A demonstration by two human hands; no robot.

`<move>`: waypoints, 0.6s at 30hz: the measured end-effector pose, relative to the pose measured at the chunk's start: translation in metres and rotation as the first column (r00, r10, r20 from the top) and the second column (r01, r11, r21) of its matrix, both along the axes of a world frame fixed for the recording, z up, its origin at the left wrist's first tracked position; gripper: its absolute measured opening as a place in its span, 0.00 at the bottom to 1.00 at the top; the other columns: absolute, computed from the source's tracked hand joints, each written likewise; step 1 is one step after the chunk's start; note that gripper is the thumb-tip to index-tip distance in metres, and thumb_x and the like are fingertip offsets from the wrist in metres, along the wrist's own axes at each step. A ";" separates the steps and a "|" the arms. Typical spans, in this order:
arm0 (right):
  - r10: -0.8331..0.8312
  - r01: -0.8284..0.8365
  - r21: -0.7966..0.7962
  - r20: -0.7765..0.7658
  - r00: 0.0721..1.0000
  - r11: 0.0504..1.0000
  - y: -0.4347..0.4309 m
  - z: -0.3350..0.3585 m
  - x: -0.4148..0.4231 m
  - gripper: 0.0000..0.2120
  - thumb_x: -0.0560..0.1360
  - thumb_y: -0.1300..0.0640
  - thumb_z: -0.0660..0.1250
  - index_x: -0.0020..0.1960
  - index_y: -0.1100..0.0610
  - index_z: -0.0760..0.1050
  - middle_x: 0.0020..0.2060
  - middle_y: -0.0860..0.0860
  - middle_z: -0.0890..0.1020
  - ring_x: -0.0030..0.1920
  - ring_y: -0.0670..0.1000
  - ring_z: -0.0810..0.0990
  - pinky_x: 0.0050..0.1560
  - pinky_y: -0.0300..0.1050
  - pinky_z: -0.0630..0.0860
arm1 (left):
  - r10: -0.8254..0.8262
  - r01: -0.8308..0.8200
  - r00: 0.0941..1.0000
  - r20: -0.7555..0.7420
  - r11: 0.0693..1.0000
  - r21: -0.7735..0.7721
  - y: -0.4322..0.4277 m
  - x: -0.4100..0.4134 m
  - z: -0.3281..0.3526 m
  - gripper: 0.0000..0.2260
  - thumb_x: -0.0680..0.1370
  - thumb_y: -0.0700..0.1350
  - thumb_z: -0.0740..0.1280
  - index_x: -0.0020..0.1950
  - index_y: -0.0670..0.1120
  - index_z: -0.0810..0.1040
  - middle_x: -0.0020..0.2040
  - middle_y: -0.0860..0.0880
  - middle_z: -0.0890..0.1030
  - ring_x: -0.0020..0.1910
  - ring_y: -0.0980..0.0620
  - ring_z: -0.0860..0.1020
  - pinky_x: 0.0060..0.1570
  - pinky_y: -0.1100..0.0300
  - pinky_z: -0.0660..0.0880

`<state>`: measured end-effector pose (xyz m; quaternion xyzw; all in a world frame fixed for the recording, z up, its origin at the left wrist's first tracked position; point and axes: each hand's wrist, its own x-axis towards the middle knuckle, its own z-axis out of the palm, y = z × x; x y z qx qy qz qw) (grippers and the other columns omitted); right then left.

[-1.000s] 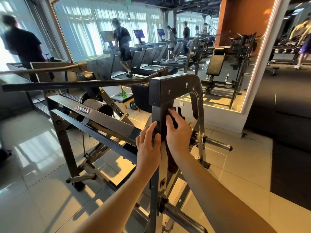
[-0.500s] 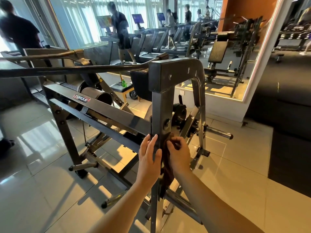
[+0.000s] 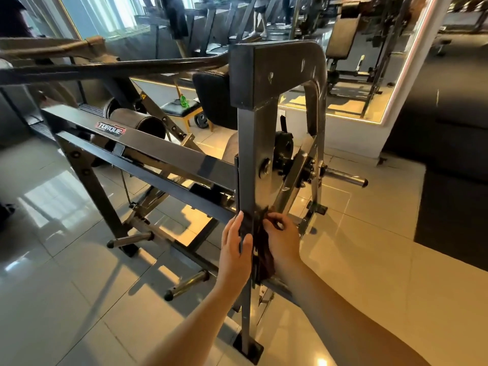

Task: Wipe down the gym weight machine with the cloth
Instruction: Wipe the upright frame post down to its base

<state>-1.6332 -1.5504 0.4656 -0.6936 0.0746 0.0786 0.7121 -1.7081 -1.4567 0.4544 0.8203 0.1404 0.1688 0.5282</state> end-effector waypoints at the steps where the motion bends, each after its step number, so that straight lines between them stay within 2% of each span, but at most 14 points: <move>1: 0.006 -0.006 0.036 -0.003 1.000 0.999 0.000 0.004 -0.001 0.07 0.80 0.57 0.69 0.53 0.46 0.81 0.50 0.46 0.84 0.54 0.49 0.82 0.59 0.52 0.80 | 0.002 -0.002 1.000 -0.012 1.000 -0.013 0.002 -0.001 -0.003 0.27 0.85 0.48 0.60 0.69 0.80 0.57 0.75 0.64 0.60 0.73 0.49 0.70 0.68 0.45 0.75; 2: 0.013 -0.015 0.065 0.032 0.999 0.998 -0.001 0.008 -0.002 0.08 0.80 0.57 0.68 0.55 0.46 0.81 0.51 0.46 0.84 0.55 0.48 0.82 0.58 0.49 0.80 | 0.007 -0.008 1.000 -0.015 1.000 -0.020 0.003 -0.002 -0.004 0.26 0.85 0.48 0.60 0.71 0.78 0.57 0.76 0.64 0.61 0.74 0.52 0.69 0.68 0.46 0.74; 3: 0.015 -0.022 0.074 0.098 0.995 0.997 -0.001 0.012 -0.005 0.09 0.80 0.56 0.67 0.58 0.46 0.81 0.53 0.45 0.84 0.55 0.46 0.82 0.57 0.45 0.80 | 0.009 -0.010 1.000 -0.015 1.000 -0.025 0.004 -0.003 -0.004 0.26 0.85 0.46 0.60 0.72 0.75 0.58 0.77 0.62 0.61 0.74 0.58 0.67 0.68 0.52 0.75; 4: 0.010 -0.019 0.054 0.169 0.986 0.998 0.001 0.016 -0.008 0.10 0.81 0.56 0.67 0.60 0.47 0.80 0.54 0.44 0.83 0.56 0.43 0.81 0.57 0.39 0.79 | 0.007 -0.007 1.000 -0.012 1.000 -0.028 0.004 -0.004 -0.004 0.25 0.85 0.44 0.59 0.73 0.71 0.59 0.78 0.58 0.60 0.73 0.67 0.64 0.66 0.63 0.74; 5: -0.002 -0.002 0.016 0.223 0.975 1.000 0.003 0.015 -0.011 0.11 0.81 0.55 0.67 0.62 0.47 0.79 0.55 0.43 0.81 0.57 0.41 0.80 0.57 0.35 0.78 | 0.005 -0.005 1.000 -0.018 1.000 -0.027 0.003 -0.005 -0.006 0.24 0.85 0.42 0.59 0.73 0.67 0.59 0.79 0.56 0.59 0.69 0.76 0.61 0.61 0.75 0.70; 6: -0.022 0.028 -0.022 0.248 0.968 0.999 0.006 0.012 -0.013 0.11 0.81 0.55 0.67 0.63 0.47 0.78 0.56 0.41 0.81 0.58 0.39 0.78 0.58 0.33 0.77 | -0.002 0.001 0.999 -0.032 0.999 -0.032 0.002 -0.007 -0.007 0.24 0.85 0.40 0.59 0.73 0.64 0.59 0.79 0.55 0.58 0.65 0.83 0.58 0.55 0.82 0.66; 7: -0.046 0.062 -0.056 0.248 0.968 0.996 0.009 0.006 -0.016 0.11 0.81 0.55 0.67 0.63 0.48 0.78 0.56 0.41 0.80 0.58 0.39 0.78 0.59 0.33 0.76 | -0.017 0.015 0.999 -0.038 0.999 -0.047 0.001 -0.008 -0.009 0.23 0.85 0.39 0.59 0.73 0.62 0.60 0.79 0.55 0.57 0.63 0.86 0.56 0.52 0.85 0.63; 10: -0.077 0.086 -0.075 0.118 0.990 0.993 0.012 -0.010 -0.021 0.09 0.81 0.57 0.67 0.58 0.47 0.80 0.54 0.43 0.81 0.58 0.44 0.79 0.64 0.46 0.77 | -0.055 0.054 0.998 -0.017 0.996 -0.070 0.004 -0.009 -0.014 0.23 0.85 0.38 0.59 0.72 0.64 0.61 0.79 0.56 0.56 0.63 0.85 0.56 0.52 0.85 0.62; 12: -0.071 0.071 -0.025 0.026 0.997 0.997 0.010 -0.008 -0.021 0.08 0.81 0.57 0.68 0.57 0.47 0.81 0.53 0.45 0.82 0.57 0.47 0.81 0.63 0.49 0.78 | -0.060 0.059 0.998 -0.018 0.997 -0.052 0.007 -0.011 -0.018 0.23 0.85 0.41 0.58 0.71 0.68 0.60 0.80 0.56 0.56 0.67 0.82 0.56 0.55 0.85 0.61; 15: -0.078 0.089 -0.065 0.159 0.984 0.994 0.012 0.004 -0.023 0.09 0.81 0.53 0.68 0.60 0.47 0.81 0.54 0.43 0.82 0.57 0.45 0.80 0.61 0.44 0.78 | -0.076 0.074 0.996 -0.036 0.996 -0.059 0.013 -0.011 -0.023 0.22 0.86 0.44 0.56 0.71 0.70 0.60 0.81 0.59 0.56 0.73 0.73 0.55 0.56 0.86 0.58; 18: -0.130 0.158 -0.096 0.250 0.960 0.983 0.021 0.000 -0.031 0.10 0.81 0.53 0.67 0.62 0.47 0.80 0.56 0.41 0.81 0.59 0.44 0.79 0.61 0.39 0.75 | -0.106 0.100 0.994 -0.029 0.984 -0.146 0.016 -0.011 -0.026 0.20 0.86 0.45 0.56 0.74 0.66 0.63 0.81 0.60 0.57 0.68 0.79 0.59 0.54 0.83 0.63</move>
